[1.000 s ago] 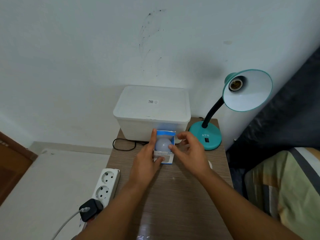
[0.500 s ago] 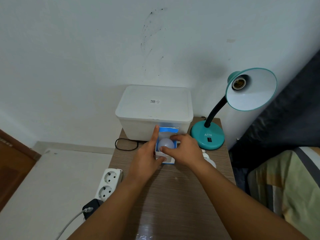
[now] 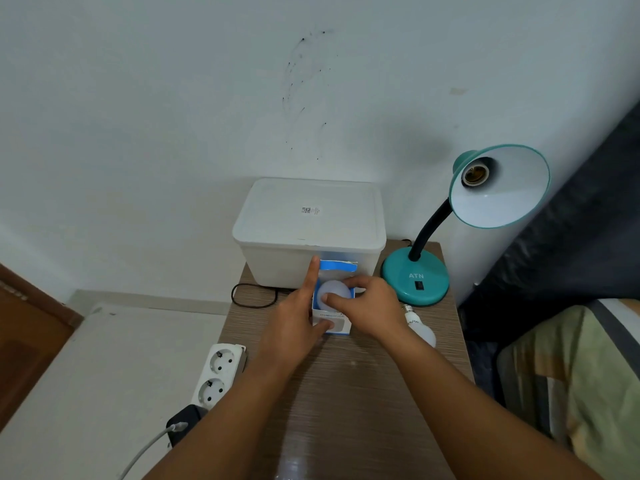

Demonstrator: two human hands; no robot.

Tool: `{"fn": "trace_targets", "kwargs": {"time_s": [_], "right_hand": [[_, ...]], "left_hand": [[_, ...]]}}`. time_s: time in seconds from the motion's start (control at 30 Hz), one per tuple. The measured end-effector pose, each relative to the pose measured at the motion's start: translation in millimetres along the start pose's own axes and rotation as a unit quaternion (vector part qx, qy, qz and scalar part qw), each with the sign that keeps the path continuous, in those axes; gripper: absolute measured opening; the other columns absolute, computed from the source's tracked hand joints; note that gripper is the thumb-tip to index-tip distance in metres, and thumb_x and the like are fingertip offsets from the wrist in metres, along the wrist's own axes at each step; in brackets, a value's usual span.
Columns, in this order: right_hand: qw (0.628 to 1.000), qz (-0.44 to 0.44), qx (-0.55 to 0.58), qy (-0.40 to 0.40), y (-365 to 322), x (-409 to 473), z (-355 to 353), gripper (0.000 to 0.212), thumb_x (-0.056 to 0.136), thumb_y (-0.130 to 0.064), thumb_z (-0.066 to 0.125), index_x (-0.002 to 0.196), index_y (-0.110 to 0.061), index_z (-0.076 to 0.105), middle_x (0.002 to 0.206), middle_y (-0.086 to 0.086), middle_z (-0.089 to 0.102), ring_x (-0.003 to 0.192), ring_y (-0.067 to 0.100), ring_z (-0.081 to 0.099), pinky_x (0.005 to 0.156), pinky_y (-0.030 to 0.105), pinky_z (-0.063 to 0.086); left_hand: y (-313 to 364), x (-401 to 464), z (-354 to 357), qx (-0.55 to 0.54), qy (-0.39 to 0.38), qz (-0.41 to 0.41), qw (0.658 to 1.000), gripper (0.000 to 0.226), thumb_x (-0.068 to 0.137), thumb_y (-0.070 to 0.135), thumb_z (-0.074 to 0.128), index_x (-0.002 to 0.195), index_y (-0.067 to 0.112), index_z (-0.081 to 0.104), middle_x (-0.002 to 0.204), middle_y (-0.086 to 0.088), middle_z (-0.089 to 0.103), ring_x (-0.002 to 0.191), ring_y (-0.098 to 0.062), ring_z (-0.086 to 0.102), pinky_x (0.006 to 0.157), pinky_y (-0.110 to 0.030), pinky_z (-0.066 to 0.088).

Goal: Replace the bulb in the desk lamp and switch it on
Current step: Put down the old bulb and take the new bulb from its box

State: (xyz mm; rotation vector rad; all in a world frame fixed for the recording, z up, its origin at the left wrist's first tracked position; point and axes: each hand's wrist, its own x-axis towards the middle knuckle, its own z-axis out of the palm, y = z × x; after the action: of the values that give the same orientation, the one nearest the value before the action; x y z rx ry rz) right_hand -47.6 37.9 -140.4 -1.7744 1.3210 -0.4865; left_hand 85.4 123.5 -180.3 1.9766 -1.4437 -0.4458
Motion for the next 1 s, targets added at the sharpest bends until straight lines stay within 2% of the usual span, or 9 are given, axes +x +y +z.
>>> {"fn": "trace_targets", "kwargs": {"time_s": [0.1, 0.2, 0.33, 0.53, 0.6, 0.67, 0.8, 0.87, 1.0], "right_hand": [[0.999, 0.003, 0.043, 0.026, -1, -6, -3, 0.038, 0.070, -0.056, 0.078, 0.099, -0.034, 0.065, 0.098, -0.012, 0.068, 0.085, 0.005, 0.063, 0.069, 0.028, 0.052], [0.995, 0.010, 0.086, 0.051, -1, -14, -6, 0.042, 0.068, -0.060, 0.077, 0.100, -0.035, 0.066, 0.097, -0.012, 0.070, 0.086, 0.006, 0.066, 0.074, 0.035, 0.058], [0.983, 0.020, 0.171, 0.063, 1, -28, -12, 0.039, 0.074, -0.048, 0.080, 0.107, -0.029, 0.069, 0.091, -0.016, 0.071, 0.082, -0.004, 0.067, 0.067, 0.017, 0.051], [0.962, 0.006, 0.264, 0.075, 3, -45, -20, 0.032, 0.077, -0.039, 0.079, 0.107, -0.031, 0.067, 0.098, -0.015, 0.073, 0.089, -0.008, 0.066, 0.065, 0.011, 0.052], [0.956, 0.005, 0.280, 0.083, 6, -47, -26, 0.029, 0.077, -0.038, 0.078, 0.103, -0.034, 0.066, 0.096, -0.015, 0.073, 0.090, -0.008, 0.066, 0.071, 0.015, 0.055], [0.950, 0.013, 0.298, 0.095, 11, -50, -31, 0.032, 0.076, -0.044, 0.077, 0.104, -0.034, 0.067, 0.097, -0.014, 0.074, 0.093, -0.003, 0.068, 0.081, 0.026, 0.058], [0.936, 0.019, 0.331, 0.117, 22, -58, -39, 0.056, 0.061, -0.059, 0.073, 0.110, -0.031, 0.067, 0.105, -0.008, 0.074, 0.100, 0.008, 0.069, 0.086, 0.032, 0.058], [0.933, 0.018, 0.335, 0.128, 27, -63, -43, 0.049, 0.066, -0.053, 0.074, 0.108, -0.032, 0.065, 0.107, -0.006, 0.072, 0.099, 0.011, 0.069, 0.081, 0.028, 0.059], [0.930, 0.013, 0.342, 0.135, 32, -69, -47, 0.025, 0.084, -0.031, 0.073, 0.106, -0.034, 0.061, 0.105, -0.007, 0.071, 0.092, 0.009, 0.071, 0.074, 0.024, 0.059]], "left_hand": [[1, -2, 0, 0.004, 0.003, -0.003, 1.000, 0.125, 0.081, 0.023, 0.080, 0.144, 0.061, -0.021, 0.119, -0.004, 0.066, 0.091, -0.010, 0.063, 0.082, -0.024, 0.053], [1, -3, 1, -0.003, 0.006, -0.001, 1.000, 0.125, 0.082, 0.022, 0.079, 0.141, 0.063, -0.023, 0.122, -0.004, 0.066, 0.097, -0.012, 0.065, 0.083, -0.024, 0.054], [5, -3, 1, 0.009, 0.001, -0.011, 1.000, 0.121, 0.084, 0.026, 0.078, 0.144, 0.059, -0.022, 0.129, -0.003, 0.063, 0.106, -0.014, 0.064, 0.087, -0.028, 0.053], [6, -2, 3, 0.025, 0.002, -0.022, 0.999, 0.125, 0.084, 0.029, 0.078, 0.135, 0.065, -0.030, 0.135, -0.004, 0.060, 0.113, -0.016, 0.063, 0.090, -0.034, 0.054], [7, -2, 3, 0.023, 0.003, -0.029, 0.999, 0.127, 0.084, 0.028, 0.078, 0.131, 0.069, -0.033, 0.139, -0.004, 0.059, 0.116, -0.017, 0.062, 0.092, -0.037, 0.054], [9, -5, 3, 0.020, 0.002, -0.030, 0.999, 0.124, 0.086, 0.028, 0.077, 0.129, 0.070, -0.032, 0.139, -0.003, 0.058, 0.117, -0.017, 0.062, 0.092, -0.037, 0.054], [10, -9, 4, 0.000, 0.008, -0.027, 1.000, 0.110, 0.088, 0.024, 0.075, 0.144, 0.061, -0.013, 0.135, -0.001, 0.061, 0.107, -0.013, 0.065, 0.089, -0.033, 0.056], [10, -11, 5, -0.018, 0.016, -0.036, 0.999, 0.097, 0.090, 0.022, 0.072, 0.149, 0.054, 0.002, 0.136, -0.001, 0.060, 0.111, -0.014, 0.065, 0.090, -0.035, 0.058], [5, -16, 10, -0.027, 0.024, -0.046, 0.998, 0.075, 0.094, 0.020, 0.067, 0.146, 0.046, 0.020, 0.133, -0.004, 0.061, 0.109, -0.014, 0.066, 0.086, -0.036, 0.059]]}}
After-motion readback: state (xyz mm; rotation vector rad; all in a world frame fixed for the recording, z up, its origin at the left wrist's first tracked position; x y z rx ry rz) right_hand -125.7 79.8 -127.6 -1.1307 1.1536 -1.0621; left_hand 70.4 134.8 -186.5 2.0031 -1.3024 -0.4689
